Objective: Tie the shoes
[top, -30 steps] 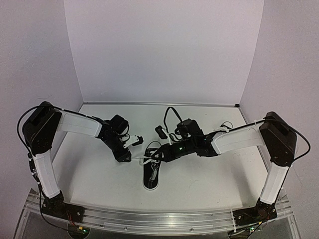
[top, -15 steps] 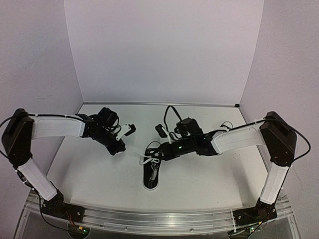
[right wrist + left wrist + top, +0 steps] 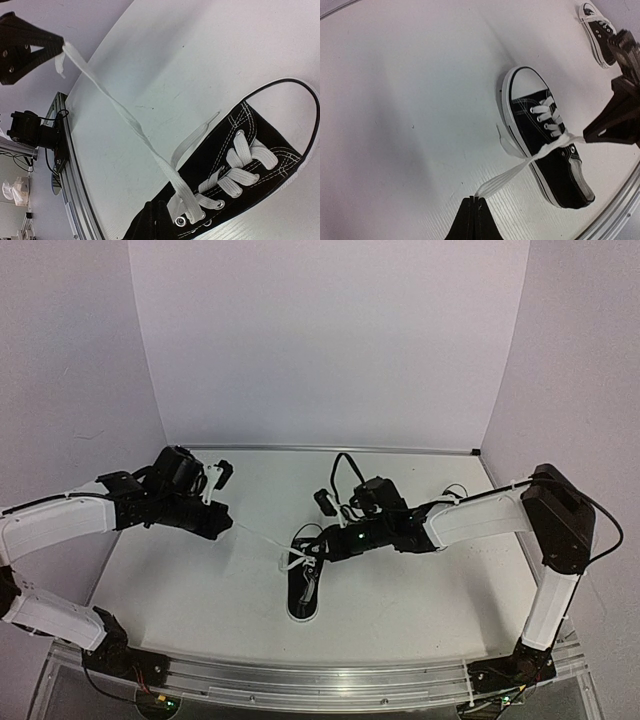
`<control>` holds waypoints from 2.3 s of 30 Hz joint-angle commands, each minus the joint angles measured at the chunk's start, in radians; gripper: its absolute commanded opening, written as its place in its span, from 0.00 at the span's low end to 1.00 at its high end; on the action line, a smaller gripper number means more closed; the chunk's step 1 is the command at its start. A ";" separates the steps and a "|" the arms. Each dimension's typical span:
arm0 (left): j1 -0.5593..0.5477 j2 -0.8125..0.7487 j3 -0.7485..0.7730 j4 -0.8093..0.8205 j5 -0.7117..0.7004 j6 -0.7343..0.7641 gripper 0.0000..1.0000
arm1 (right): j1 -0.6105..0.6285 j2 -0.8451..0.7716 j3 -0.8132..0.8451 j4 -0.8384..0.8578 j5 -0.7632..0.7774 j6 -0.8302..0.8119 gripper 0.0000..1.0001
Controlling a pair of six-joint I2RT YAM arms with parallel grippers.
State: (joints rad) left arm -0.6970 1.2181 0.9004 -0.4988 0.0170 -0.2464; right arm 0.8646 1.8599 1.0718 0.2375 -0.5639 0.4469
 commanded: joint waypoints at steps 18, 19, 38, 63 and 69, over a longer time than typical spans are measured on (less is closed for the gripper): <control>-0.459 0.052 -0.006 0.281 0.375 0.125 0.00 | -0.016 0.034 0.086 0.001 -0.033 0.011 0.00; -0.474 0.105 0.028 0.290 0.363 0.150 0.00 | -0.016 0.034 0.088 0.001 -0.043 0.009 0.00; -0.544 0.688 0.466 0.284 0.105 0.703 0.00 | -0.021 0.039 0.106 0.003 -0.155 -0.042 0.00; -0.529 0.598 0.333 0.346 -0.127 0.759 0.41 | -0.036 0.063 0.124 0.004 -0.187 -0.029 0.00; -0.504 0.339 0.068 0.483 -0.094 0.620 0.45 | -0.020 0.107 0.164 0.006 -0.199 -0.014 0.00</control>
State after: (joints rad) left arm -1.2318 1.7489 1.0979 -0.1170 -0.0692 0.4877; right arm 0.8260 1.9313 1.1784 0.2230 -0.7291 0.4240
